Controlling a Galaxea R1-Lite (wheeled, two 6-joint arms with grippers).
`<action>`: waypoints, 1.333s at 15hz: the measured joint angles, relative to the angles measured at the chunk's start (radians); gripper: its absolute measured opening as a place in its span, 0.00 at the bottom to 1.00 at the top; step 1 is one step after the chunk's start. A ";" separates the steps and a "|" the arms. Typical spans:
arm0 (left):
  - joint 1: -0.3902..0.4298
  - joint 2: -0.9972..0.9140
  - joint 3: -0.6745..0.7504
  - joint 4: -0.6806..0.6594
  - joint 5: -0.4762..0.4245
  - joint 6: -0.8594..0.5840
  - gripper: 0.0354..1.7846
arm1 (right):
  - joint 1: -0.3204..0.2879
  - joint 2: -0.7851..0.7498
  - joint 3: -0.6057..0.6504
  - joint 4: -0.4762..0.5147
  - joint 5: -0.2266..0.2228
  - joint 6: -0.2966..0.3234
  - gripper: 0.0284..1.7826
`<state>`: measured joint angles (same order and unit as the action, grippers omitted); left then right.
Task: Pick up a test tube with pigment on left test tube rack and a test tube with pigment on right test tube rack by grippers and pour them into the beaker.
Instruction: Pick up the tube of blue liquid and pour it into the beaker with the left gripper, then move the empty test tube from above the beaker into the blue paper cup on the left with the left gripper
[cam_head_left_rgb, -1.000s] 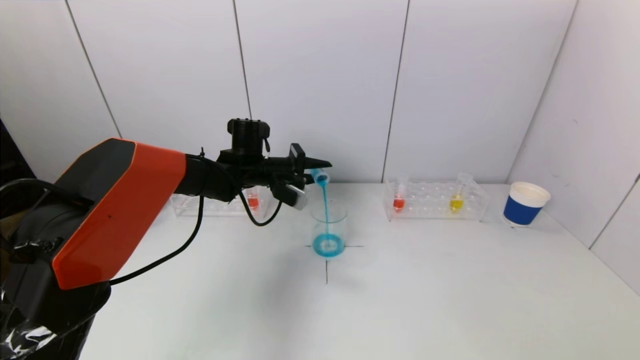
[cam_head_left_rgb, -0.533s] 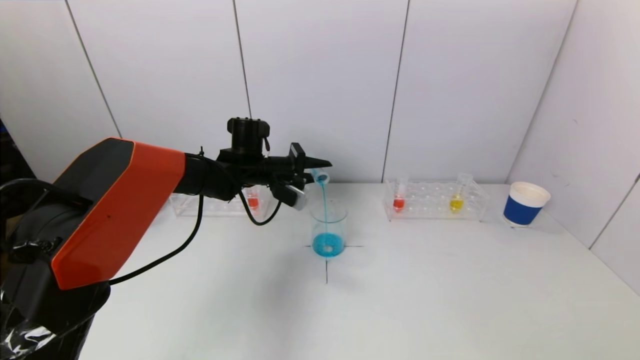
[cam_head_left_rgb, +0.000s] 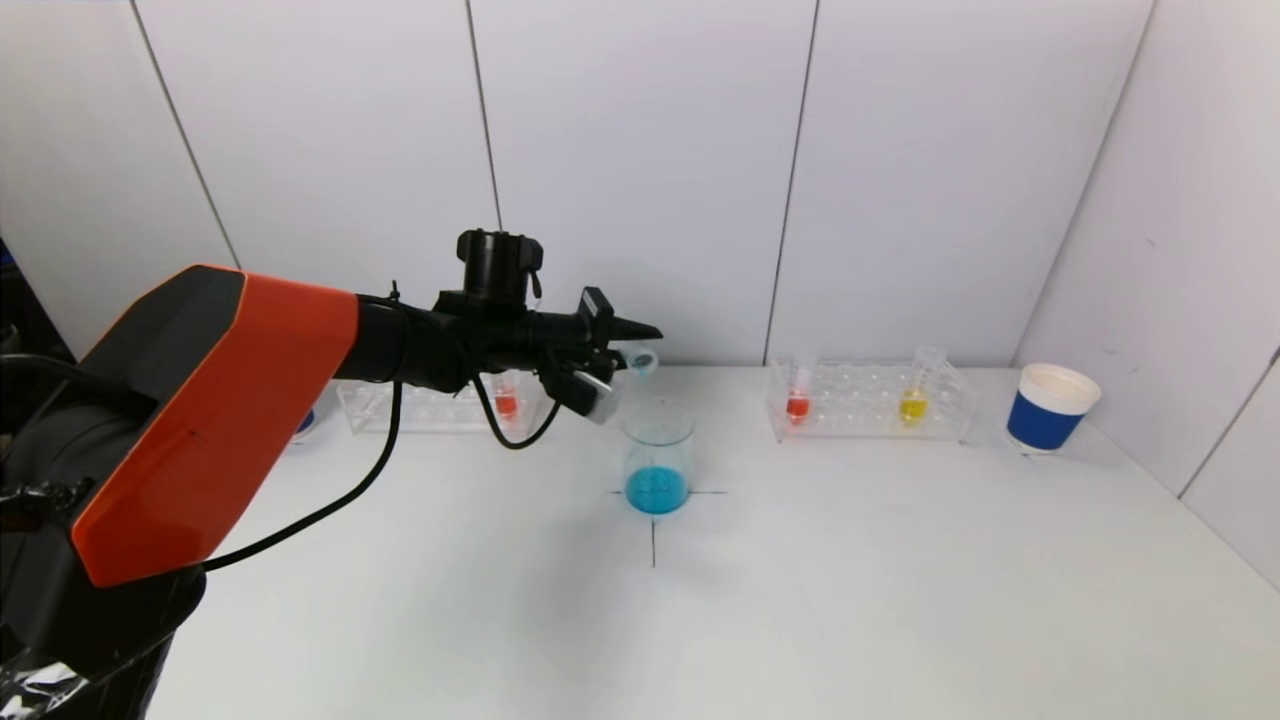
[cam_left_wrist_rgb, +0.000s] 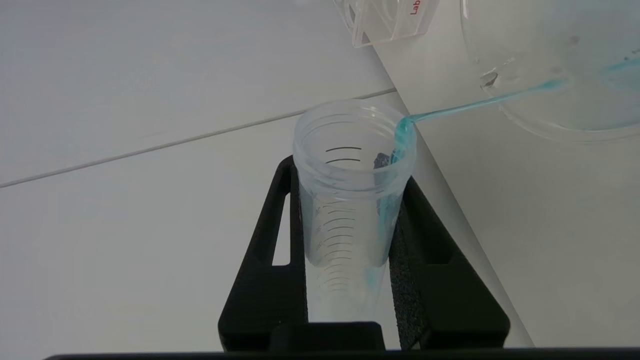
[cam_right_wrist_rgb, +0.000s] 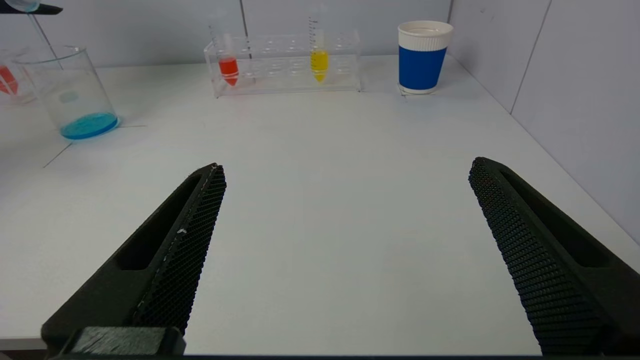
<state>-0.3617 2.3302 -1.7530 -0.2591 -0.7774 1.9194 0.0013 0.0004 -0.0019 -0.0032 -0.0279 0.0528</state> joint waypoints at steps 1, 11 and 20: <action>-0.004 -0.003 0.000 0.006 0.003 0.006 0.25 | 0.000 0.000 0.000 0.000 0.000 0.000 0.99; -0.023 -0.030 -0.015 0.119 0.058 0.093 0.25 | 0.000 0.001 0.000 0.000 0.001 0.000 0.99; -0.036 -0.049 -0.084 0.219 0.086 0.138 0.25 | 0.000 0.001 0.000 0.000 0.001 0.000 0.99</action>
<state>-0.3977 2.2817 -1.8372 -0.0398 -0.6917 2.0577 0.0009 0.0019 -0.0017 -0.0036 -0.0272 0.0528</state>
